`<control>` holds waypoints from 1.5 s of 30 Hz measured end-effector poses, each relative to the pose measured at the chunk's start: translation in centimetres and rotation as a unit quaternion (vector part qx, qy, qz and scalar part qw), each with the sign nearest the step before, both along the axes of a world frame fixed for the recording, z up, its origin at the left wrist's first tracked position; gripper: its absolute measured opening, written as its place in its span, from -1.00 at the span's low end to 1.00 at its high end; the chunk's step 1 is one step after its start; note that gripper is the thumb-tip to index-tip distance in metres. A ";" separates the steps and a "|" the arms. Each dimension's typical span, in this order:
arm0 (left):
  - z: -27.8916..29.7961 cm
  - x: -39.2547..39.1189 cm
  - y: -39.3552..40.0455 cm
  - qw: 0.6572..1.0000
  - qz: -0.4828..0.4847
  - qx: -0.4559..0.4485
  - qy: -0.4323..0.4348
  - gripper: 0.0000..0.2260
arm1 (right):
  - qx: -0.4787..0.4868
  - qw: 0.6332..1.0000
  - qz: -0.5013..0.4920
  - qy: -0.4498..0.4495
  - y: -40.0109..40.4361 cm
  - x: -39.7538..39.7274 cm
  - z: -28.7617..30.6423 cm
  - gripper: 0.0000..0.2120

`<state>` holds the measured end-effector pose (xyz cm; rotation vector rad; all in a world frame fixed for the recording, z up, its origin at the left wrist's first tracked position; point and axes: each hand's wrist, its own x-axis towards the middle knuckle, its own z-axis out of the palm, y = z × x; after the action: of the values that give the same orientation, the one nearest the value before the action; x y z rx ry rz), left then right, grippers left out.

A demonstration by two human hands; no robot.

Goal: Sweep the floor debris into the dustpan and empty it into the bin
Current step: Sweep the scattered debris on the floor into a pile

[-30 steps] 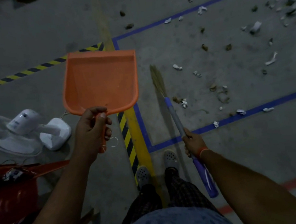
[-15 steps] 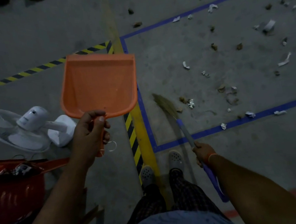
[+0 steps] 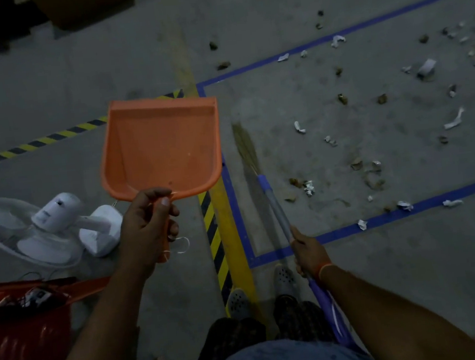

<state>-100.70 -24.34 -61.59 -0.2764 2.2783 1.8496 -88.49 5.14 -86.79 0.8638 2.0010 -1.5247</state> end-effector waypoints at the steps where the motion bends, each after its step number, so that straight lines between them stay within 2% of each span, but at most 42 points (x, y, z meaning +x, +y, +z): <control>1: 0.1 -0.2 -0.4 1.000 0.005 -0.002 0.003 -0.89 | 0.002 1.000 0.019 0.006 -0.9 -0.9 0.4 -0.63; 5: 0.3 -1.2 -2.4 0.999 0.028 -0.017 0.011 -0.89 | 0.013 0.993 0.117 0.008 -5.2 -6.1 1.8 -0.62; 10: 0.3 -3.7 -5.5 0.998 0.055 -0.034 0.003 -0.88 | 0.052 0.963 0.260 -0.042 -10.8 -13.3 -0.1 -0.57; 16: 0.4 -6.8 -8.6 0.998 0.046 -0.048 -0.007 -0.89 | 0.082 0.975 0.177 -0.110 -11.3 -14.8 -1.9 -0.65; 19: -0.1 -8.0 -9.1 0.998 0.018 -0.057 -0.016 -0.88 | 0.082 0.984 0.108 -0.117 -9.2 -15.2 -1.9 -0.66; 23: -0.9 -8.4 -7.6 0.999 -0.001 -0.050 -0.020 -0.87 | 0.122 0.985 0.078 -0.092 -4.7 -14.3 -2.8 -0.62; 29: -1.5 -7.8 -3.7 0.999 -0.043 -0.015 -0.025 -0.89 | 0.157 0.979 0.093 -0.086 1.7 -7.3 0.1 -0.59; 35: -0.5 -6.7 1.4 0.996 -0.091 -0.004 -0.002 -0.87 | 0.141 0.966 0.115 -0.182 6.0 0.4 2.1 -0.66; 38: -0.3 -5.7 3.6 0.993 -0.118 -0.006 0.005 -0.88 | 0.166 0.948 0.188 -0.196 7.9 2.2 2.2 -0.63; 45: -0.2 -3.2 7.3 0.989 -0.149 -0.009 0.003 -0.88 | 0.211 0.943 0.179 -0.184 11.8 2.2 2.2 -0.64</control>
<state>-103.92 -17.00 -61.84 0.0662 2.1996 1.6792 -86.28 16.97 -84.61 0.8104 2.0795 -0.6846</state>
